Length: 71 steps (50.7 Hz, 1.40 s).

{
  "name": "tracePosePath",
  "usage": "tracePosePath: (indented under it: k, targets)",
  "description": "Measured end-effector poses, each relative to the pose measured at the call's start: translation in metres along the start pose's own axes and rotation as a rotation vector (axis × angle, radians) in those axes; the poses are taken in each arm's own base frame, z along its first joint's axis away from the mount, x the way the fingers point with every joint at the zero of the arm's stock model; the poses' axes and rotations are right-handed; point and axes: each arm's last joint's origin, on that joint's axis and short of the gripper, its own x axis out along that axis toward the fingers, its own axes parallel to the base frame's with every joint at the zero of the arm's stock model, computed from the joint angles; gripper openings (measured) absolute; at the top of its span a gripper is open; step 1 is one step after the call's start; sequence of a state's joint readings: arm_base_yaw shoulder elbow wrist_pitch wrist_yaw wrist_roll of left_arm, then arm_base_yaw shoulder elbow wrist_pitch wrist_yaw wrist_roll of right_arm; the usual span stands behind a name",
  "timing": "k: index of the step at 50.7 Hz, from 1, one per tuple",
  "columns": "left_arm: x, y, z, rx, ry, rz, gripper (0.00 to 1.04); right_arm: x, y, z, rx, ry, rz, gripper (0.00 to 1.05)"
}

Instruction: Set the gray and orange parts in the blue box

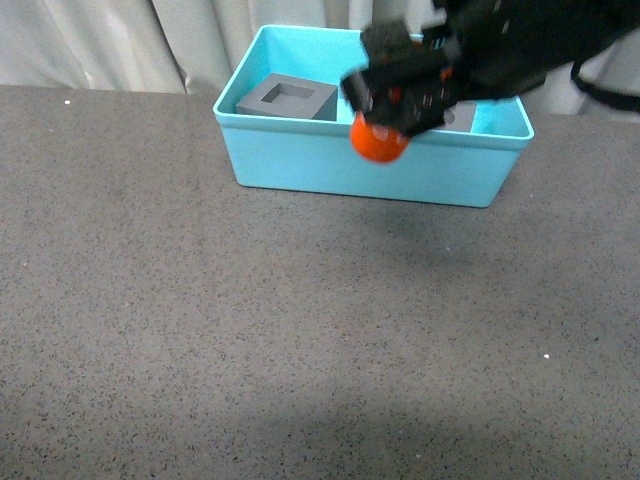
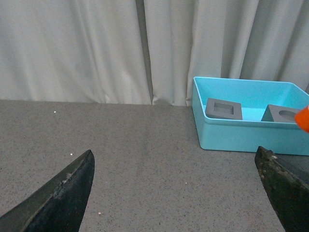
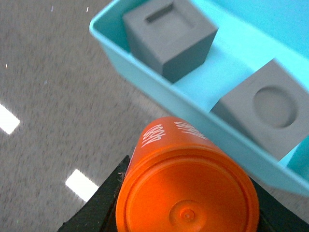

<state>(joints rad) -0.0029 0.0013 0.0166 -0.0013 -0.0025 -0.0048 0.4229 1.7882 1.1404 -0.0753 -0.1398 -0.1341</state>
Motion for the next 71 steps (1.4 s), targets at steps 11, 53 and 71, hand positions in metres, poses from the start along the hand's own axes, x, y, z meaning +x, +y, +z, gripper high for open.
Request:
tracePosePath:
  k: [11,53,71]
  targets:
    - [0.0,0.0,0.0,0.0,0.0,0.0,0.98,0.024,-0.031,0.037,0.066,-0.065,-0.074,0.44]
    - [0.0,0.0,0.0,0.0,0.0,0.0,0.98,0.144,-0.046,0.032,0.124,0.168,-0.066,0.44]
    - [0.0,0.0,0.0,0.0,0.0,0.0,0.98,0.151,-0.046,0.034,0.132,0.186,-0.075,0.44]
